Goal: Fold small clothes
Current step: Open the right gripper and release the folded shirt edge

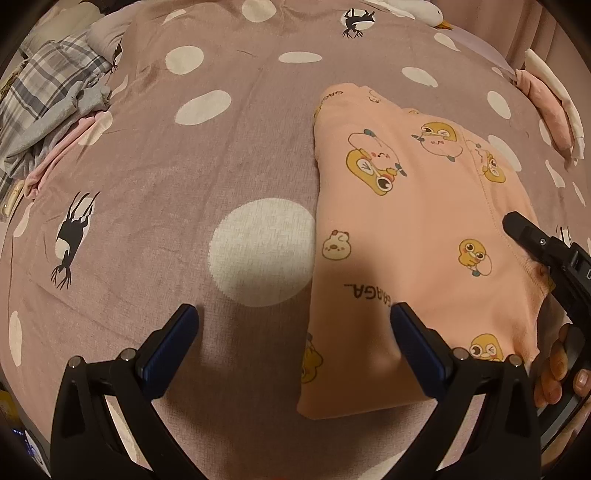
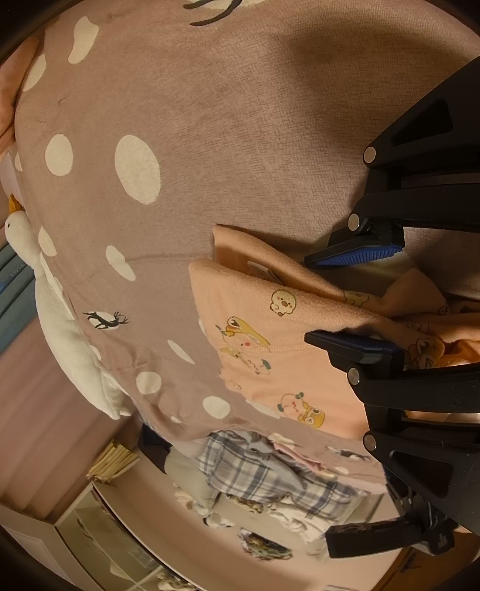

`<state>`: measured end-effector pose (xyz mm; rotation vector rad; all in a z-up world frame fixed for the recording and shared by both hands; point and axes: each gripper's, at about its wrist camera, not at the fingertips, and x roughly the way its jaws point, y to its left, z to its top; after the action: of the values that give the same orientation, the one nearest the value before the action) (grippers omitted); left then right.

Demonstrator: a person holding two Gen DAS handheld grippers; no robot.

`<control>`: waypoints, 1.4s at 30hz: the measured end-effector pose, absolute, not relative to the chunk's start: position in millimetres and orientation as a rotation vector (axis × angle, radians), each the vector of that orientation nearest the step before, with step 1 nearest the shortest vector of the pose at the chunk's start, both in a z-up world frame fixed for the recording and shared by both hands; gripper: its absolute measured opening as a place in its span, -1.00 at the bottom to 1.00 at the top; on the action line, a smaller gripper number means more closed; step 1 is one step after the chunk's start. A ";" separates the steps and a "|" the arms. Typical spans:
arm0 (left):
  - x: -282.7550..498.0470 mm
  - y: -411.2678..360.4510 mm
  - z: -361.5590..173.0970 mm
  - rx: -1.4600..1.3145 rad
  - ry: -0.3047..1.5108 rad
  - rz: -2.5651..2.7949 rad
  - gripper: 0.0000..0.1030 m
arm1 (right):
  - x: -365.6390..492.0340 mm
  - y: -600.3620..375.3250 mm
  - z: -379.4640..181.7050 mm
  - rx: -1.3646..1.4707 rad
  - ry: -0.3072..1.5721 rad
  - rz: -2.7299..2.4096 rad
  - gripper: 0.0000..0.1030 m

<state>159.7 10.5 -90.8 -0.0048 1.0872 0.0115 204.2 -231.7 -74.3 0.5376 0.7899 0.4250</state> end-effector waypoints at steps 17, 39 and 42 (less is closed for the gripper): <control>153.5 13.7 -85.0 0.008 1.065 0.027 1.00 | 189.4 -251.4 -62.4 0.578 0.687 0.295 -0.22; 146.4 -2.0 -66.5 0.090 0.933 -0.058 0.72 | 166.5 -201.4 -32.3 0.469 0.662 0.498 -0.21; 146.2 -8.9 -69.8 0.114 0.932 -0.072 0.64 | 169.7 -203.6 -38.8 0.467 0.698 0.467 -0.21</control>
<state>146.2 -8.9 -69.8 0.1143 0.9325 -0.0723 169.7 -203.6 -38.8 0.4667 0.6985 0.4668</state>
